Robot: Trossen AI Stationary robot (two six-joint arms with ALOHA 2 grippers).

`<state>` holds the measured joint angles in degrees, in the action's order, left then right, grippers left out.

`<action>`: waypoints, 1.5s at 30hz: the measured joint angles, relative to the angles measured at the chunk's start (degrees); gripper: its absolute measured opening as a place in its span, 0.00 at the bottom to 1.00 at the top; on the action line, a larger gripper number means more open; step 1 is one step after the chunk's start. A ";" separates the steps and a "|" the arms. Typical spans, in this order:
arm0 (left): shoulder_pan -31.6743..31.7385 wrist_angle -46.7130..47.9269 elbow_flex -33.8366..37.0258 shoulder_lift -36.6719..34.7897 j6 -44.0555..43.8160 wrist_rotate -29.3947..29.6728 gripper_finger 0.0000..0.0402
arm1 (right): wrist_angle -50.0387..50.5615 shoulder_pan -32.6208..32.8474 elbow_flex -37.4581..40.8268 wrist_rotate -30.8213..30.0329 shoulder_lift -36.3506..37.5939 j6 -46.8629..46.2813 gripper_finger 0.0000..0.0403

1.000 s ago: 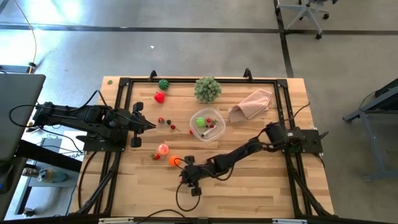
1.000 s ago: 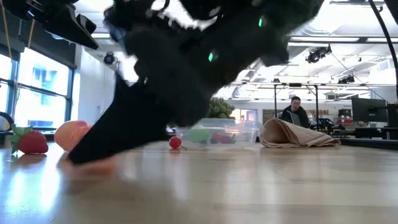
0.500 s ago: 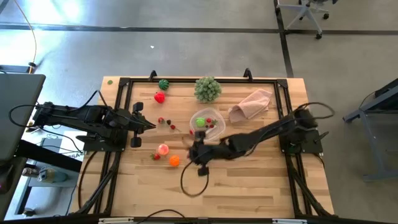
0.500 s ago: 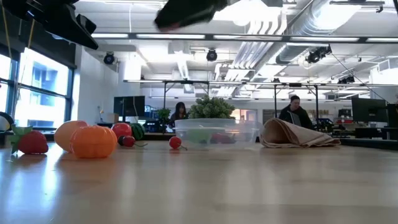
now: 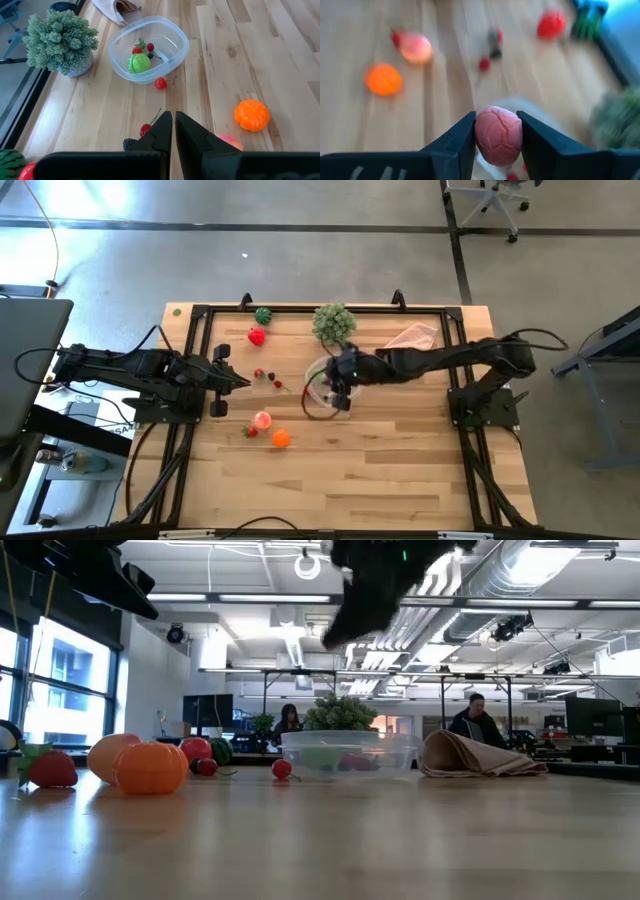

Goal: Pick and placing Produce into tupperware
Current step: Put the bottom apricot into the container

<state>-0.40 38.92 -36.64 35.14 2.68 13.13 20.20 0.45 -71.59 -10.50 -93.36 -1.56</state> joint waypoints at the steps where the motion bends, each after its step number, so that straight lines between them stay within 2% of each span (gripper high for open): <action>1: 0.02 0.00 0.00 -0.01 0.00 0.00 0.04 | -1.62 -1.57 2.55 1.35 -0.06 -0.85 0.31; 7: 0.00 0.00 0.00 0.00 0.01 -0.01 0.04 | -15.17 -7.93 16.00 7.85 -0.62 -4.58 0.31; 13: 0.02 0.00 0.00 0.00 0.02 0.00 0.04 | -20.36 -9.67 22.02 9.41 -0.60 -6.51 0.31; 19: 0.00 0.00 0.00 0.00 0.02 0.00 0.04 | -21.52 -9.57 24.00 9.49 -1.01 -7.49 0.31; 29: 0.02 0.00 0.00 0.00 0.01 0.00 0.04 | -23.52 -9.44 24.15 9.73 -5.82 -6.95 0.31; 45: 0.02 0.00 0.00 -0.02 0.00 -0.02 0.04 | -24.74 -9.44 24.11 9.77 -5.84 -5.95 0.31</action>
<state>-0.38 38.92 -36.64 35.11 2.68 13.10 -4.54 -8.99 -47.48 -0.73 -99.20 -7.51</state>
